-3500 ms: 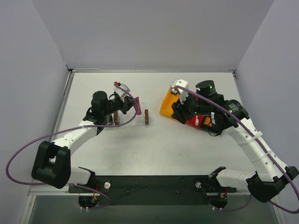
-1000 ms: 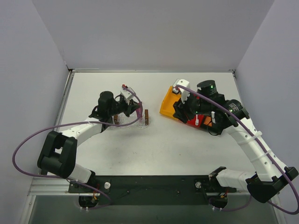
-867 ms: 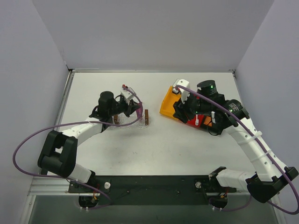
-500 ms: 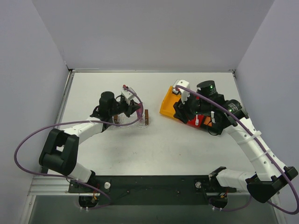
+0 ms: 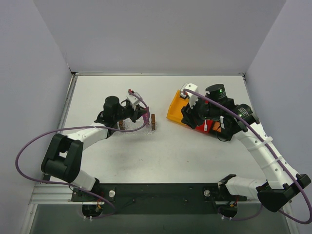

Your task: Prepare toiletry sets of a toothbrush and toothpaste on the tray

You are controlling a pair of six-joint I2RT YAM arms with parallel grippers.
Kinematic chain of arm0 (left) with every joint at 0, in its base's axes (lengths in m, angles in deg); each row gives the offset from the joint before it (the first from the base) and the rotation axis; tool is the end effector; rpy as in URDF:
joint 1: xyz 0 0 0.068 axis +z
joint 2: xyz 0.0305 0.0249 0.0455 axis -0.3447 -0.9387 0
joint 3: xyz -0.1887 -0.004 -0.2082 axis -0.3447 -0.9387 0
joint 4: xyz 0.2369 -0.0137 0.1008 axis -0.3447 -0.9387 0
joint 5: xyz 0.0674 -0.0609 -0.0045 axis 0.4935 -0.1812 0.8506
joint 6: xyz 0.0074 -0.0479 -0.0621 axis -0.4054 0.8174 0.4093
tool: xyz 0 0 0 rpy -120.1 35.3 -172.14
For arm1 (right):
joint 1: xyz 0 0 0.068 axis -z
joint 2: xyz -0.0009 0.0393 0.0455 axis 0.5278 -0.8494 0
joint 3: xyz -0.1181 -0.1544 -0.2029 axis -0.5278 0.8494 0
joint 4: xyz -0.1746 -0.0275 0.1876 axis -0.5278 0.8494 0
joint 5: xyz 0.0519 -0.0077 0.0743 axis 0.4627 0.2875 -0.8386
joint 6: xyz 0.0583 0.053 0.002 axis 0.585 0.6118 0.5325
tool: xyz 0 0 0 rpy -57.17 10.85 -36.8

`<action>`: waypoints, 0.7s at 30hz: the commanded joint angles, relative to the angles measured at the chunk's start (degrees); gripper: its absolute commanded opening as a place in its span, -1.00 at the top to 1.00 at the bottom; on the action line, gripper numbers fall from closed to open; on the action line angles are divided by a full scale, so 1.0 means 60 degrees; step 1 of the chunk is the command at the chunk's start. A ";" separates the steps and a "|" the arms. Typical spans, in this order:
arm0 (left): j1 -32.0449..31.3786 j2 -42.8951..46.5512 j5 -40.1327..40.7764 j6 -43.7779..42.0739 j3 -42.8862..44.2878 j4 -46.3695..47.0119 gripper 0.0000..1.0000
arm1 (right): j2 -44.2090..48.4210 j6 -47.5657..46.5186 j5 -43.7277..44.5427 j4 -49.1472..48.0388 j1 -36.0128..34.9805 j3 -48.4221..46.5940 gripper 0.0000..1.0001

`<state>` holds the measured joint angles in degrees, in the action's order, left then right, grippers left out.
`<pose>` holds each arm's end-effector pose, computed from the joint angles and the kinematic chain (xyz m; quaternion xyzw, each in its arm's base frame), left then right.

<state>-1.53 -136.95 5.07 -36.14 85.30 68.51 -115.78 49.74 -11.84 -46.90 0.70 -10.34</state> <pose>0.3133 -0.1651 0.2367 0.3574 0.6919 -0.3049 0.5482 0.2109 0.1595 0.4139 -0.4550 0.7000 0.2275 0.5013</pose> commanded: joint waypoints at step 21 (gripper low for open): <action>-0.0032 -0.0174 -0.0460 -0.0461 0.0192 0.0099 1.00 | -0.0007 -0.0012 -0.0217 -0.0174 0.0051 0.0042 0.14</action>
<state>-1.53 -137.65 4.13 -37.71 85.24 68.30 -115.78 49.76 -11.88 -46.90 0.70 -10.34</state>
